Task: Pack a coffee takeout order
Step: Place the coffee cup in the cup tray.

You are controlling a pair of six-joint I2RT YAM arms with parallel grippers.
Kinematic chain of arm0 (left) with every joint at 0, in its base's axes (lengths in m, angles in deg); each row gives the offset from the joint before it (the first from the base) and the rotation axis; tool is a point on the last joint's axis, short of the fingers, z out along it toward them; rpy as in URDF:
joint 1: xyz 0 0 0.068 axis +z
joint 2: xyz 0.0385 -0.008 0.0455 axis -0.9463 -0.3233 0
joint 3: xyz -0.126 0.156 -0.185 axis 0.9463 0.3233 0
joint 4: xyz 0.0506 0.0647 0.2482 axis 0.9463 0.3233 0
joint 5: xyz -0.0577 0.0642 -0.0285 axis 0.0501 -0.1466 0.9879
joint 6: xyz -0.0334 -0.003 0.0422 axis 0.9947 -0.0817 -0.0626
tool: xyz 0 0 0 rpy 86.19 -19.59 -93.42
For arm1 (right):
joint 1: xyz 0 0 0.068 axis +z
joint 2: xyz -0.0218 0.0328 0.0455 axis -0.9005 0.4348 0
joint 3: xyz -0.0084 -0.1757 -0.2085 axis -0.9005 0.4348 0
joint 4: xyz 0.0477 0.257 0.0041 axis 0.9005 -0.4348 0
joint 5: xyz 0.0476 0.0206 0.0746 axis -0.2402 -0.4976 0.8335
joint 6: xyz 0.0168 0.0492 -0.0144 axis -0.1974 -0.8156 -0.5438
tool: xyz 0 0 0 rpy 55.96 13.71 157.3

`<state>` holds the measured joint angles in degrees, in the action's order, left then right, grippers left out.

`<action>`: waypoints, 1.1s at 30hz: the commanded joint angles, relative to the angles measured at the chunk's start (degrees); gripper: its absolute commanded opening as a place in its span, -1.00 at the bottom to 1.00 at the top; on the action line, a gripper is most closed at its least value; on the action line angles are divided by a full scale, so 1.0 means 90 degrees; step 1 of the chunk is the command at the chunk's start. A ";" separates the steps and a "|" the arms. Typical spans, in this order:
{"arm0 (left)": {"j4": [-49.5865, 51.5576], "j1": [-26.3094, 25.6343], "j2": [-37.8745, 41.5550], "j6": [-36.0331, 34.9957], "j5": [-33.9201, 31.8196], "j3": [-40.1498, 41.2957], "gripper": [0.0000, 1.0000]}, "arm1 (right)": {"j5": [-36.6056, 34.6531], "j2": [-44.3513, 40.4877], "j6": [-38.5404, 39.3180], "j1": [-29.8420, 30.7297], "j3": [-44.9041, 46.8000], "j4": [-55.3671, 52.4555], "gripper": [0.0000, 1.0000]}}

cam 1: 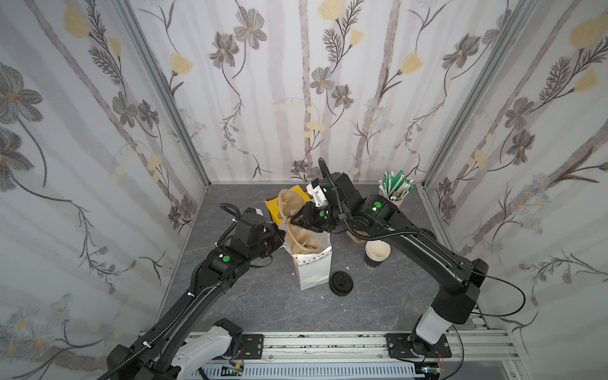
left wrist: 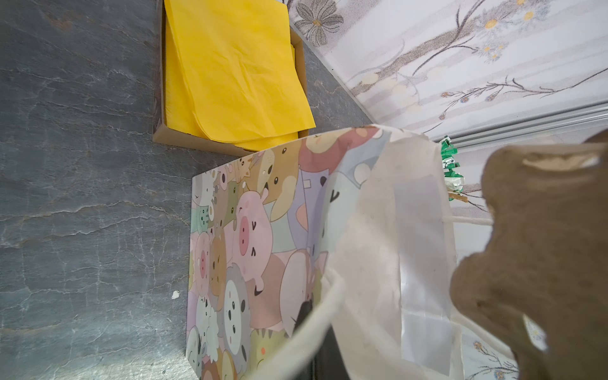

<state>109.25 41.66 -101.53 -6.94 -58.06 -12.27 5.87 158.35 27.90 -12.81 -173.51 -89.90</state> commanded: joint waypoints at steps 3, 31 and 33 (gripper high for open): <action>-0.0228 0.0006 0.0035 0.0084 -0.0038 0.0059 -1.00 | -0.0196 -0.0174 0.0033 -0.0019 0.0128 0.0172 -0.45; -0.0287 -0.0189 0.0028 0.0406 -0.0294 -0.0019 -1.00 | -0.1707 0.0088 0.0702 0.0154 -0.0366 -0.1094 -0.47; -0.0287 -0.0187 0.0037 0.0477 -0.0378 -0.0038 -1.00 | -0.1781 0.0063 0.0713 0.0216 -0.0372 -0.1199 -0.47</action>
<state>108.38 40.04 -101.18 -4.16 -59.57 -11.99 -7.31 159.20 33.69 -11.34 -176.38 -98.95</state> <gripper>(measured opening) 0.050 0.267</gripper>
